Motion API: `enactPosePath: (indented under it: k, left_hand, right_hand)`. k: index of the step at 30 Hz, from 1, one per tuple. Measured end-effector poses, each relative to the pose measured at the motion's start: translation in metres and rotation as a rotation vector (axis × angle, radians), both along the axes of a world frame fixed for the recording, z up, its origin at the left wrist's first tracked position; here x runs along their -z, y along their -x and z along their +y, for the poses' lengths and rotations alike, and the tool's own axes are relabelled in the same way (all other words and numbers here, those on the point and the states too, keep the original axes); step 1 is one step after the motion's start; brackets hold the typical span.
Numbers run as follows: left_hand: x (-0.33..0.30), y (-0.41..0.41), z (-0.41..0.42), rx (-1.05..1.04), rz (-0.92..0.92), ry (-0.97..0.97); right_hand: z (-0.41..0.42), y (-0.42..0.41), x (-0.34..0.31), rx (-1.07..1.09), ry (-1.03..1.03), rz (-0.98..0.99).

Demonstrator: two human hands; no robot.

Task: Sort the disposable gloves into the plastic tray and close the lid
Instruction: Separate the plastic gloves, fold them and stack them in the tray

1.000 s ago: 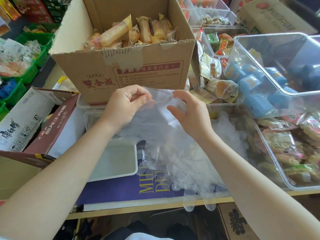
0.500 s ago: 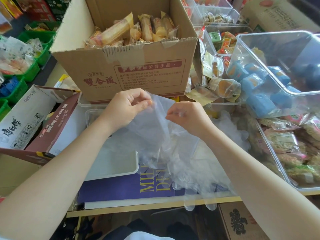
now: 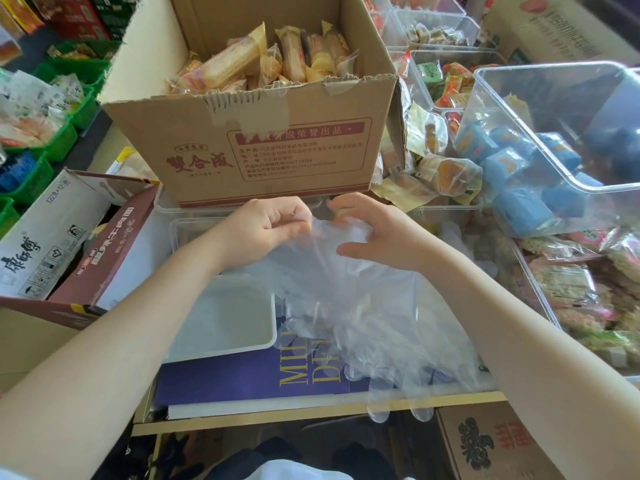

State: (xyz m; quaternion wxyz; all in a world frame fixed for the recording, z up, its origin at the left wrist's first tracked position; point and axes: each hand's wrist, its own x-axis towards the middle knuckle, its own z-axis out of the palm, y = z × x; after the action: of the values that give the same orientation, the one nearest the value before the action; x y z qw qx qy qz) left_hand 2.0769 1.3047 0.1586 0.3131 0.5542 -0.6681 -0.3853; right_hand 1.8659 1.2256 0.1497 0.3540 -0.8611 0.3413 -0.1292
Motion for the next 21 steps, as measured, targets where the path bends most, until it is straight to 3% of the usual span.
enactPosePath:
  k: [7,14,17,21]
  left_hand:
    - [0.003,0.002,-0.003,-0.063,0.042,-0.014]
    - [-0.001,-0.002,-0.003,-0.225,0.037,0.065]
    - [0.002,-0.008,-0.005,-0.321,0.119,0.109]
    - [0.003,-0.007,-0.006,-0.411,0.293,0.064]
  right_hand:
    - [0.001,-0.010,-0.008,0.102,0.138,0.037]
    - [-0.007,-0.001,-0.016,0.088,0.088,0.178]
    - [-0.009,0.007,-0.012,0.195,-0.106,0.060]
    - [-0.005,0.010,-0.002,0.438,-0.404,-0.261]
